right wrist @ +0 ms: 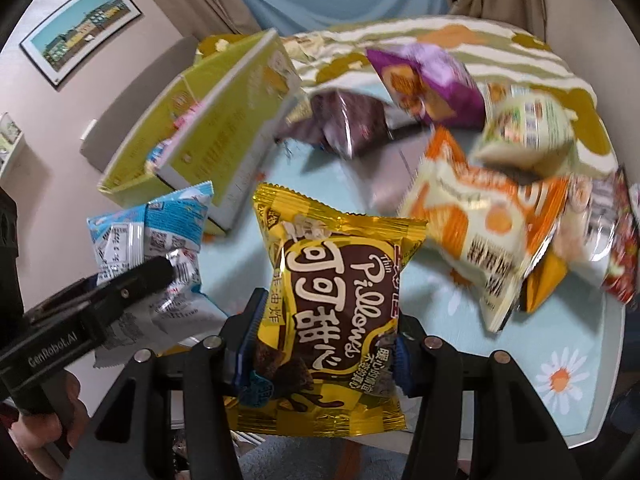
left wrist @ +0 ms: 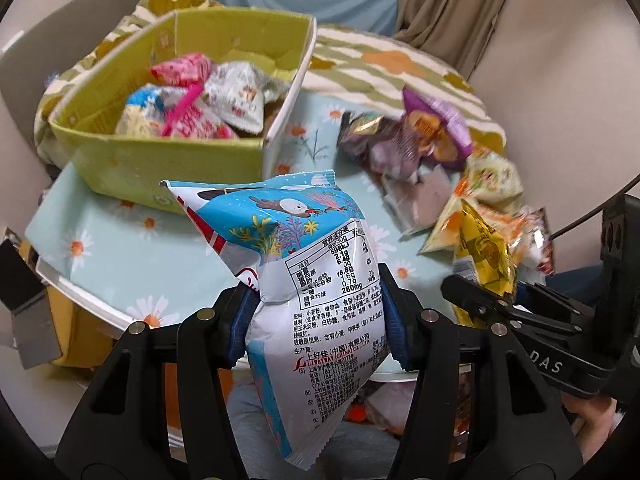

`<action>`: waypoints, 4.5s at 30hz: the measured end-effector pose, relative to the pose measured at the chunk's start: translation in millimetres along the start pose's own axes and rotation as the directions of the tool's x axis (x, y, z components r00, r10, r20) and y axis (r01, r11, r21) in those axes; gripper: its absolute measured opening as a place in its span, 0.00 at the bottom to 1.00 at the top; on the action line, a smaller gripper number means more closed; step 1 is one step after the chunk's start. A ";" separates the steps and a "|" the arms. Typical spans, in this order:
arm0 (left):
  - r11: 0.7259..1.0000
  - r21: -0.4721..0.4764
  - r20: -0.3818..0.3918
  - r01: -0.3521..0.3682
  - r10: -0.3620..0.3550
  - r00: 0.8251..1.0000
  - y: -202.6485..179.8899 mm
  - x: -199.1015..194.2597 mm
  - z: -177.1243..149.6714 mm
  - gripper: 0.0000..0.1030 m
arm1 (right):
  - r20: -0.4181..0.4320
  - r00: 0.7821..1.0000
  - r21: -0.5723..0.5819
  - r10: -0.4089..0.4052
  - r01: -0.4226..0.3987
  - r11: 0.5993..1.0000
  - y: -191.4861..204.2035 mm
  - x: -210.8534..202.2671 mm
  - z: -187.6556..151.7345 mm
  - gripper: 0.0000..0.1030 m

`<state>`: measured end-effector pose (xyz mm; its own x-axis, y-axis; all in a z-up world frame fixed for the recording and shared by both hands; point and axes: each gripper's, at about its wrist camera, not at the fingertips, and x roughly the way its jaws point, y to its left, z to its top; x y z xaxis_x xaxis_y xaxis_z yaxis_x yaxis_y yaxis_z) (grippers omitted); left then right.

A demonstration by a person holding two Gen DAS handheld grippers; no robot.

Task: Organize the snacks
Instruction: 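Carry both packets over the yellow box and release them from both grippers, then move both grippers back over the remaining snack pile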

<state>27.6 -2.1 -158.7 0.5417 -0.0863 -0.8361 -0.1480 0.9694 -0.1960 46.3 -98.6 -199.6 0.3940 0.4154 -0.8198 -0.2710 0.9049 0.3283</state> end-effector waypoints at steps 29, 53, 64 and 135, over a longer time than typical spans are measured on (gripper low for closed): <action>0.999 0.030 0.106 0.031 -0.034 0.994 145.5 12.6 255.1 0.51 | 0.190 0.980 -0.137 0.063 -0.037 0.990 146.5 14.5 205.8 0.48; 0.999 0.032 -0.030 0.001 0.000 1.000 205.1 79.5 272.7 1.00 | 0.090 0.995 -0.018 -0.045 0.047 0.999 160.0 101.4 253.8 0.48; 0.997 0.039 -0.014 -0.074 0.074 0.997 211.4 70.6 257.8 1.00 | 0.014 0.998 -0.063 -0.064 0.065 0.996 165.7 134.7 281.9 0.49; 0.913 0.393 -0.105 0.110 -0.074 0.992 -188.0 95.1 28.8 1.00 | 0.072 0.971 0.199 -0.228 0.210 0.957 -176.6 -109.7 44.3 0.99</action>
<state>130.8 -186.0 -186.7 0.4611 -0.1817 -0.8686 0.2497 0.9658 -0.0695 89.8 -299.9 -146.8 0.5077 0.2041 -0.8370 -0.0018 0.9718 0.2359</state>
